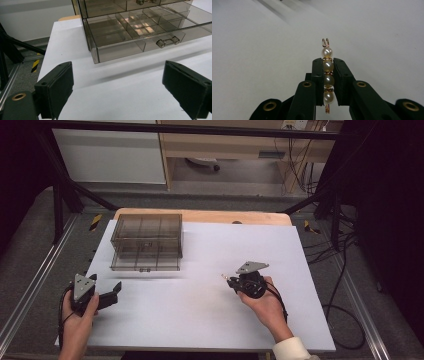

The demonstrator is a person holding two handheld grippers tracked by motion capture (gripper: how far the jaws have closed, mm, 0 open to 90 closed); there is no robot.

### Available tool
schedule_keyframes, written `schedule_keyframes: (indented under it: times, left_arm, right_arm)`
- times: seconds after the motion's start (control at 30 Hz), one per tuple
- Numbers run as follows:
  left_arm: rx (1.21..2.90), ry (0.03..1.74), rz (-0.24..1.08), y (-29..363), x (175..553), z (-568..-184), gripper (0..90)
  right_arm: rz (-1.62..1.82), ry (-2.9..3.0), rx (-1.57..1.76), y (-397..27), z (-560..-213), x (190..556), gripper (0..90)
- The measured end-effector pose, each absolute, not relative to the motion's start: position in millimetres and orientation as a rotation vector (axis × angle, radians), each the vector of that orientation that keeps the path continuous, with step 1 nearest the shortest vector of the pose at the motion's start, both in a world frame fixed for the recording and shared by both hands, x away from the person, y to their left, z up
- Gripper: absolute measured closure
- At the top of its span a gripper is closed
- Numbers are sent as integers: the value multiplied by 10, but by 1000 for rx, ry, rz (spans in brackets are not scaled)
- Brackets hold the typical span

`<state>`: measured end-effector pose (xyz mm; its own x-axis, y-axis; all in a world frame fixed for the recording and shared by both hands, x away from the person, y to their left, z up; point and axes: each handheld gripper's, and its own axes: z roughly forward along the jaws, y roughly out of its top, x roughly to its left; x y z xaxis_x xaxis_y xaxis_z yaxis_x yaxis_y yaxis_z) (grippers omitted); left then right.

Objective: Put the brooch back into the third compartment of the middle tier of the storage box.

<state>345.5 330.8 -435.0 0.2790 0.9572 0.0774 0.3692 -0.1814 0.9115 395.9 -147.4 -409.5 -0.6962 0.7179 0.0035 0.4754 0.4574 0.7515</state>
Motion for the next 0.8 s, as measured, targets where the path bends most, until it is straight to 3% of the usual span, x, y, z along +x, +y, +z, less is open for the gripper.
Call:
schedule_keyframes:
  times: [0.8]
  left_arm:
    - [1725, 1219, 890, 3307, 3456, -4354, 101]
  right_arm:
    - [1117, 2414, 956, -1162, -3994, 4136, 797]
